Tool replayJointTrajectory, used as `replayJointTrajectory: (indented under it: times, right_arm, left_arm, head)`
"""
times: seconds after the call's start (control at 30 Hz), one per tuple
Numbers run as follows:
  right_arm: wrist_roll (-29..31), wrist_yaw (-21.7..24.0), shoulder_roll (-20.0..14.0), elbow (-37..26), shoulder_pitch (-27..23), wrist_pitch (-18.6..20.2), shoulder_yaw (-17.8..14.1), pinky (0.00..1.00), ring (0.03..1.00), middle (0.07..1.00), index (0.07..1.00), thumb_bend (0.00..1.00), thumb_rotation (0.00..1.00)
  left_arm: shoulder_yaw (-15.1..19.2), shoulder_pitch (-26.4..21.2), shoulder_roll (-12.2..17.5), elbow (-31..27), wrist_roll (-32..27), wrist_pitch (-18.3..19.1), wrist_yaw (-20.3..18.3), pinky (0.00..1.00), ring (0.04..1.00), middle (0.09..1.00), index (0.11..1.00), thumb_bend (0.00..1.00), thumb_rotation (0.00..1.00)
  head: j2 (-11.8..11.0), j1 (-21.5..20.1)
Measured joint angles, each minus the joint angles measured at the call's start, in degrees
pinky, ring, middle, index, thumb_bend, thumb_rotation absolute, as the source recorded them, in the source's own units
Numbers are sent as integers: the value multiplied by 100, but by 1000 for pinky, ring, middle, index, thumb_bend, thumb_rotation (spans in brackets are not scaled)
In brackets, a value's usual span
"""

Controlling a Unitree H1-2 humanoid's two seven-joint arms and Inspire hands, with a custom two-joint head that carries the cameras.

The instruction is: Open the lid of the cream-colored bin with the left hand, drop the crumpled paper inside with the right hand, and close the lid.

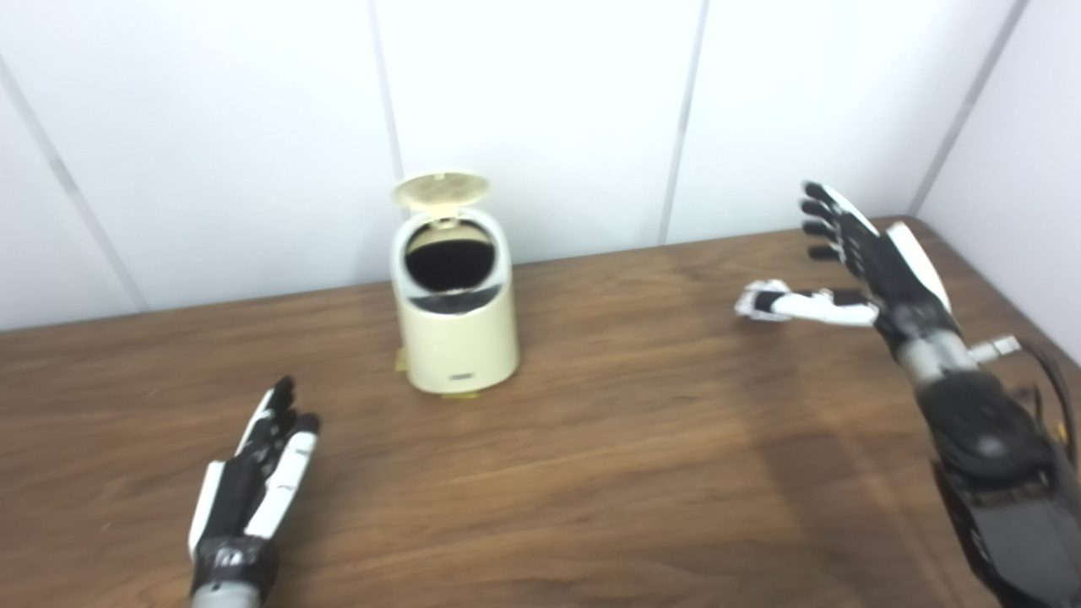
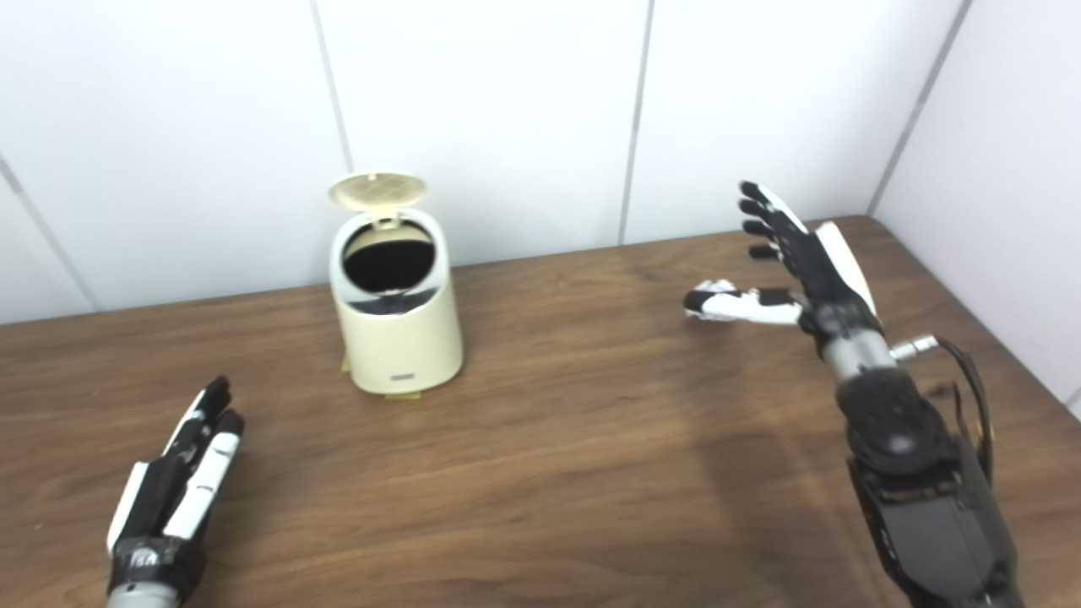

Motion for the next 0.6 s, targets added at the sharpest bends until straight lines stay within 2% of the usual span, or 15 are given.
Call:
replayJointTrajectory:
  times: [0.13, 0.17, 0.27, 0.37, 0.6]
  right_arm:
    - [-570, 23, -83, 277, -188, 95, 253, 724, 831, 868, 875, 803, 10]
    - [-670, 42, -102, 375, -220, 105, 312, 741, 844, 886, 890, 834, 21]
    - [-862, 252, -196, 1012, -514, 110, 590, 754, 856, 896, 902, 860, 55]
    - [-1069, 404, -324, 1583, -861, 109, 882, 746, 853, 887, 877, 905, 93]
    - [-1626, 368, -412, 2752, -1599, -18, 1472, 695, 809, 860, 847, 963, 148]
  left_arm:
    - [75, 35, 110, 1, -219, -5, -27, 1000, 1000, 998, 1000, 490, 545]
    - [96, 31, 110, 0, -305, -16, -38, 988, 1000, 1000, 1000, 461, 514]
    - [154, 31, 116, -1, -500, -32, -47, 997, 1000, 1000, 1000, 453, 516]
    - [145, 30, 136, -49, -581, 68, -48, 1000, 1000, 1000, 1000, 441, 509]
    - [64, 38, 281, -392, -476, 175, -24, 1000, 1000, 981, 1000, 436, 523]
  head:
    - [-71, -132]
    - [-79, -167]
    - [-88, -229]
    - [-80, -273]
    - [-115, -159]
